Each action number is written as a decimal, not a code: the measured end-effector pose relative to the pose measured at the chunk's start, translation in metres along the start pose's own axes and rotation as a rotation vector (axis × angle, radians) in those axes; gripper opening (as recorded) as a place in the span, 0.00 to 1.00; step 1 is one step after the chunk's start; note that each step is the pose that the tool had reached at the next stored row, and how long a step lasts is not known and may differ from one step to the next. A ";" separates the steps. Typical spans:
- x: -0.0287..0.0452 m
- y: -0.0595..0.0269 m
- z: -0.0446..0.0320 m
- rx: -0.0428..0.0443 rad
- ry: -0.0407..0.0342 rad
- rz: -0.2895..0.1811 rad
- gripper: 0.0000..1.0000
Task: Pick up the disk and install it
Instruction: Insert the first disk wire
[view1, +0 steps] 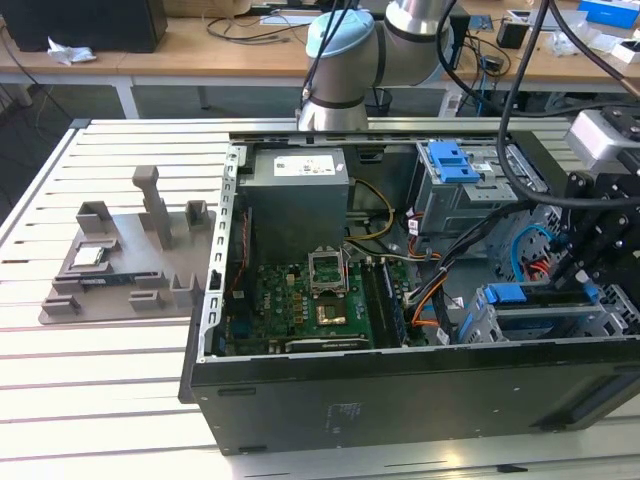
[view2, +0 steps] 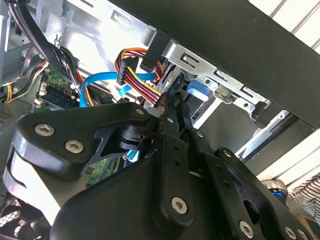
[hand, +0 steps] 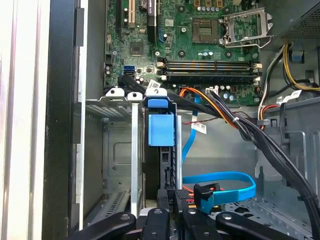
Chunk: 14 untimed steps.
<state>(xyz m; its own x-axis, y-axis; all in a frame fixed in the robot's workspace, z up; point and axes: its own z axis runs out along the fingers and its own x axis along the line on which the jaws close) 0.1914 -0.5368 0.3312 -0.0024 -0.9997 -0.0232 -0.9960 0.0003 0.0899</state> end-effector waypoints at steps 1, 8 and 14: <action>0.0000 0.0000 -0.0002 0.0001 0.0007 0.000 0.18; -0.0007 0.0024 -0.0262 0.0003 0.0029 0.000 0.22; -0.0014 0.0049 -0.0544 0.0004 0.0027 0.000 0.11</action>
<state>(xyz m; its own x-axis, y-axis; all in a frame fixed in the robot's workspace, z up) 0.1914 -0.5366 0.3858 -0.0024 -0.9998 -0.0205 -0.9960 0.0006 0.0895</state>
